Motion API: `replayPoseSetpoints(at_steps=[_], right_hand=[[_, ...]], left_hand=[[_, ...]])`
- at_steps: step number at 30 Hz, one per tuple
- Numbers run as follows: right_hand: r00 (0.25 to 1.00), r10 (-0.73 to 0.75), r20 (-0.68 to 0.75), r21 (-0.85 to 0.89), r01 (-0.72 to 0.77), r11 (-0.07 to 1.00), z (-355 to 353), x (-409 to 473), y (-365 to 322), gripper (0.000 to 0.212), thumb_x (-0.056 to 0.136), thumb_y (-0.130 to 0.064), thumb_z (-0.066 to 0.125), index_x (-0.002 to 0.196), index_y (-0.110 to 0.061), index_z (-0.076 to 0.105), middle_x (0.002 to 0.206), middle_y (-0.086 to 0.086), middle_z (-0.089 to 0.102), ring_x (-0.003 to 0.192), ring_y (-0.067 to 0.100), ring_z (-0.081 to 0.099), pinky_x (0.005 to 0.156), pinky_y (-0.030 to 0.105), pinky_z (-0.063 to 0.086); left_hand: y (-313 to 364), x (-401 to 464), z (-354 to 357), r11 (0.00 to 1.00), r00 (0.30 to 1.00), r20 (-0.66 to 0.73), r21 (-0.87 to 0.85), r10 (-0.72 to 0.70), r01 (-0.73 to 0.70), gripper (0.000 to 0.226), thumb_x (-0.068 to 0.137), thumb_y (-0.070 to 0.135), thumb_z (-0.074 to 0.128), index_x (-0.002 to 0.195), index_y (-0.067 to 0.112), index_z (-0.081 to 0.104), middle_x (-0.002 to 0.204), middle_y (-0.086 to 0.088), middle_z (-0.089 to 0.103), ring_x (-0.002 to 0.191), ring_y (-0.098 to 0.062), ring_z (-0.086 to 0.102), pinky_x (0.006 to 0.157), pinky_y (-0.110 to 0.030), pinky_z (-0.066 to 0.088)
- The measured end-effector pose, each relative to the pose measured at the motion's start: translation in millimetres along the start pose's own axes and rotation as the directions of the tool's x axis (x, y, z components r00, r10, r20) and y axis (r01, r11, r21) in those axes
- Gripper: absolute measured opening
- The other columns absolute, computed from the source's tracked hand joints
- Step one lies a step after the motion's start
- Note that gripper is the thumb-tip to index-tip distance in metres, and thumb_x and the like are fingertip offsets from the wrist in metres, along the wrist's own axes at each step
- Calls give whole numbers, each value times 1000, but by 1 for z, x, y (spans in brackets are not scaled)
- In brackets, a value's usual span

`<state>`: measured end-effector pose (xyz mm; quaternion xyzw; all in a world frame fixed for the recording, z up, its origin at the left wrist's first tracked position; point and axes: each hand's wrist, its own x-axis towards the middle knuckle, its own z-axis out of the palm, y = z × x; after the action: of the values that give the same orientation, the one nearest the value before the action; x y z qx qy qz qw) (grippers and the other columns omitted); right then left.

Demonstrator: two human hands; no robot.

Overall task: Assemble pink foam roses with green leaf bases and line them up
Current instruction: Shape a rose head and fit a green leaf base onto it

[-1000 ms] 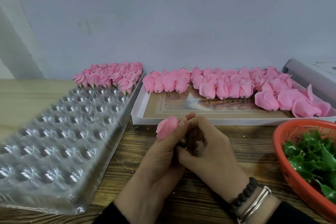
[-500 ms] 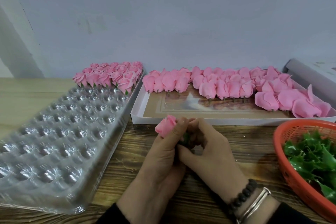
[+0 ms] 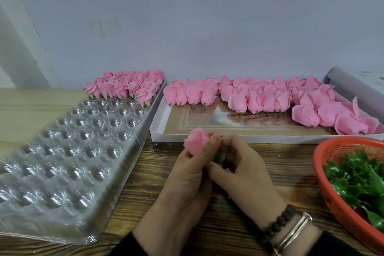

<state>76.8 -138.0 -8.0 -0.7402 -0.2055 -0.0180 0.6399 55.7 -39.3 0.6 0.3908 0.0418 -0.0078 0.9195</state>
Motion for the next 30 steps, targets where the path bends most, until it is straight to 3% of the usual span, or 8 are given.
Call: replayPoseSetpoints(at_steps=[4, 8, 14, 18, 21, 24, 26, 30], right_hand=[[996, 80, 48, 234, -89, 968, -6, 3, -2, 14, 75, -2, 67, 82, -13, 63, 58, 2, 53, 58, 15, 49, 55, 26, 45], [982, 84, 170, 213, -119, 970, -7, 1, -5, 16, 80, -4, 65, 95, -8, 65, 89, 36, 61, 73, 43, 55, 75, 53, 45], [936, 148, 320, 420, -281, 863, -9, 3, -3, 35, 65, -17, 68, 97, -3, 65, 70, 2, 67, 58, 9, 59, 59, 19, 48], [897, 202, 393, 530, -400, 748, -9, 2, -2, 16, 69, -11, 76, 81, -5, 66, 66, 1, 64, 55, 9, 57, 53, 18, 46], [938, 187, 290, 405, -298, 864, -6, 1, -3, 23, 73, -9, 75, 92, -7, 63, 71, 0, 66, 62, 11, 60, 60, 20, 50], [969, 157, 191, 219, -199, 955, -4, 0, -2, 34, 70, 1, 74, 97, -11, 56, 82, 2, 67, 70, 14, 61, 70, 29, 55], [978, 109, 177, 154, -136, 979, -4, 0, -3, 26, 71, 1, 73, 90, -11, 58, 73, -1, 66, 63, 10, 59, 62, 22, 51], [936, 192, 294, 300, -281, 911, -8, 1, -2, 12, 72, -16, 73, 79, -11, 65, 59, 3, 62, 54, 10, 56, 58, 20, 45]], left_hand=[[2, 2, -6, 996, 989, 120, 41, -89, 85, 64, 44, 27, 92, 97, 0, 69, 106, -24, 62, 102, -30, 61, 92, -34, 50], [3, 3, -7, 993, 994, 45, 70, -101, 98, 39, 57, 20, 82, 92, 7, 74, 97, -17, 65, 95, -24, 63, 91, -33, 50], [9, -2, -6, 977, 994, -20, 180, -110, 112, 22, 51, 24, 81, 66, 13, 70, 74, -10, 57, 68, -16, 54, 58, -23, 38], [11, -3, -6, 966, 989, -25, 210, -146, 148, 23, 60, 26, 81, 73, 9, 73, 93, -17, 60, 83, -24, 55, 66, -30, 38], [10, 0, -4, 982, 995, -84, 172, -60, 74, 24, 63, 22, 79, 77, 5, 70, 80, -17, 59, 70, -24, 58, 64, -33, 43], [6, 2, -4, 994, 991, -133, 97, -31, 44, 49, 58, 25, 75, 96, -3, 62, 94, -25, 59, 83, -34, 62, 77, -40, 54], [7, 1, -4, 994, 991, -126, 92, -51, 63, 55, 57, 23, 77, 104, 2, 57, 98, -25, 58, 86, -33, 63, 78, -40, 55], [12, -1, -4, 975, 989, -10, 166, -147, 147, 24, 61, 24, 77, 76, 6, 72, 98, -21, 52, 90, -32, 47, 70, -35, 41]])
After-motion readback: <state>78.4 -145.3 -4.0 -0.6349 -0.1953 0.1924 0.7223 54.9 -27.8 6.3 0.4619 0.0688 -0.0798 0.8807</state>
